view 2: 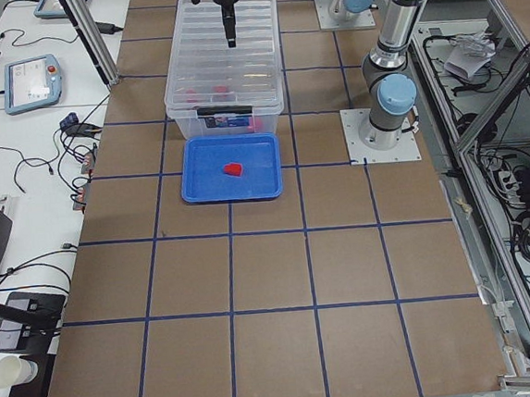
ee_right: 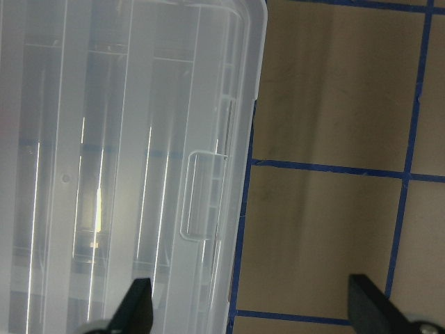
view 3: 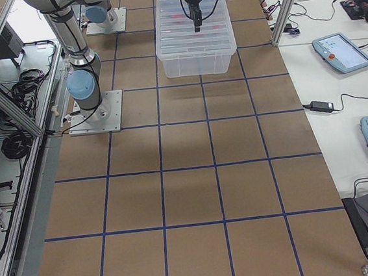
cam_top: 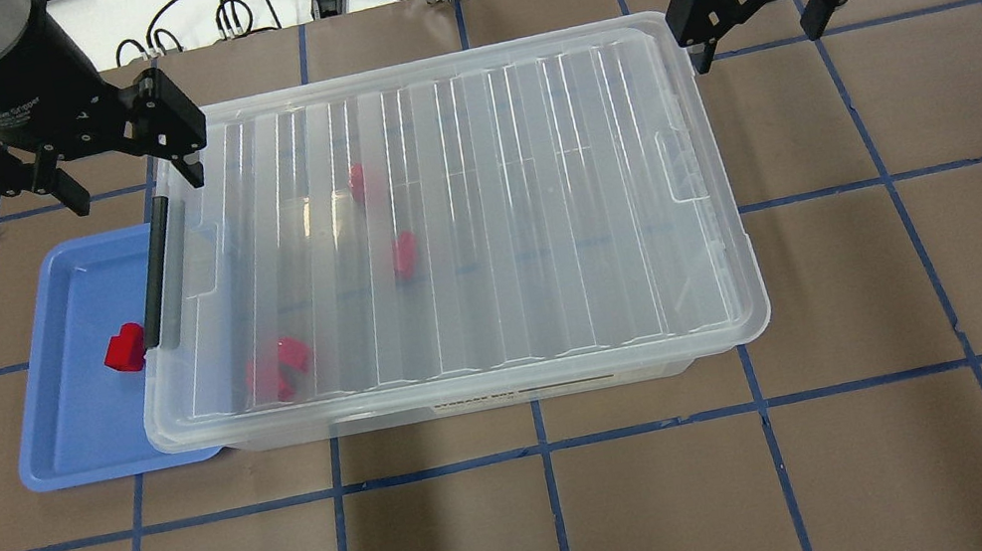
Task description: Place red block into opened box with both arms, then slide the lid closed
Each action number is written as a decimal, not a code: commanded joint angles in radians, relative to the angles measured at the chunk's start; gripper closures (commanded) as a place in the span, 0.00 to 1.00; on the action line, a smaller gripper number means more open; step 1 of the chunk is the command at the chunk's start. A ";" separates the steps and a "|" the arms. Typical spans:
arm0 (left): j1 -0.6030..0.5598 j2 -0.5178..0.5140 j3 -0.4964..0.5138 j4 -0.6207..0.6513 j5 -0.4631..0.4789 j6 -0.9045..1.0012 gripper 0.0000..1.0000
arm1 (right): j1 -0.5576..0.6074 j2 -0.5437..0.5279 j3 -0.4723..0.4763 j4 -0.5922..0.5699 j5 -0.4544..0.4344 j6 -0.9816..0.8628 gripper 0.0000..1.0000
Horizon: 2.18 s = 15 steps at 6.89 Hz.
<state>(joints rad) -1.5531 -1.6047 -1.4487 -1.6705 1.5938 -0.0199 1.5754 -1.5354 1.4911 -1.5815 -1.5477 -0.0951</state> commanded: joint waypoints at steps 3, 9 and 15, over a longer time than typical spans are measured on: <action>-0.001 -0.001 -0.001 -0.002 0.000 0.000 0.00 | 0.000 -0.002 0.001 0.000 0.000 0.000 0.00; -0.001 -0.001 -0.001 -0.002 0.000 0.000 0.00 | -0.003 0.027 0.067 -0.070 -0.006 -0.005 0.00; -0.001 -0.001 -0.001 -0.002 0.000 0.000 0.00 | -0.006 0.124 0.262 -0.353 -0.045 -0.015 0.00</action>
<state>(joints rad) -1.5539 -1.6061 -1.4496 -1.6720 1.5938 -0.0199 1.5699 -1.4225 1.7461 -1.9216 -1.5819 -0.1094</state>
